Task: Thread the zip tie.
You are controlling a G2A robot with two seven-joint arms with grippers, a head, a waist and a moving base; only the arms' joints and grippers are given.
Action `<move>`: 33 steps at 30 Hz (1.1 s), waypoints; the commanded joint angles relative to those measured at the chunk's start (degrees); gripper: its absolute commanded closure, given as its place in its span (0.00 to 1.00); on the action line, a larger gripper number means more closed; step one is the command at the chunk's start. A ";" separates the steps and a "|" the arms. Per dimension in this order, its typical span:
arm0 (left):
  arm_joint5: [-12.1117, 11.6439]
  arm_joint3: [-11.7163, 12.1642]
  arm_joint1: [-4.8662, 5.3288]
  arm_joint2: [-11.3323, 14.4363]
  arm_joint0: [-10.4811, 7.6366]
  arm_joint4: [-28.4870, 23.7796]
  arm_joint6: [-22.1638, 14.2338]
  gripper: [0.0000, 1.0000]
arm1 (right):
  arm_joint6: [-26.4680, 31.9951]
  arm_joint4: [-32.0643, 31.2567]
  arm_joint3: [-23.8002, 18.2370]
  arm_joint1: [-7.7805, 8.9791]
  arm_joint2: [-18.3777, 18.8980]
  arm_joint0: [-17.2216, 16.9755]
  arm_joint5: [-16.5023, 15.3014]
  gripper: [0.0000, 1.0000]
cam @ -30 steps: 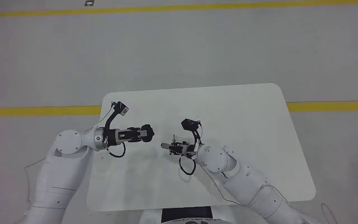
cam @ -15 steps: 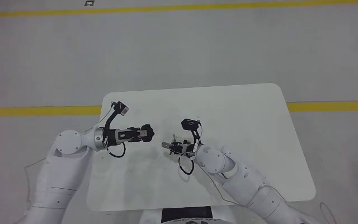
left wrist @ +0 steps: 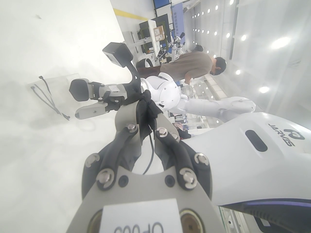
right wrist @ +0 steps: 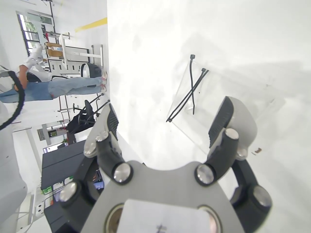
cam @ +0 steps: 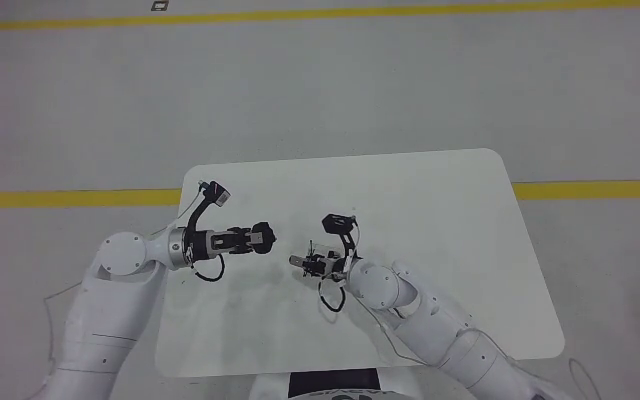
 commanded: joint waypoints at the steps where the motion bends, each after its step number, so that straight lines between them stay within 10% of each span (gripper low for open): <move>1: 0.00 0.00 0.00 0.00 0.00 0.00 0.00 1.00 | 0.10 0.18 0.35 -0.03 0.11 0.03 -0.94 0.00; 7: 0.00 0.00 0.00 0.00 0.00 0.00 0.00 1.00 | 0.04 2.05 2.49 -0.36 0.47 0.39 -3.22 0.00; 10: 0.00 0.00 0.00 0.00 0.00 0.00 0.00 1.00 | 0.07 2.51 3.88 -0.60 0.30 0.78 -3.76 0.32; 14: 0.00 0.00 0.00 0.00 0.00 0.00 0.00 1.00 | -0.05 2.56 4.95 -0.85 0.08 1.12 -3.85 0.50; 33: 0.00 0.00 0.00 0.00 0.00 0.00 0.00 1.00 | -0.36 -1.30 4.78 -0.91 0.77 0.41 -2.05 0.64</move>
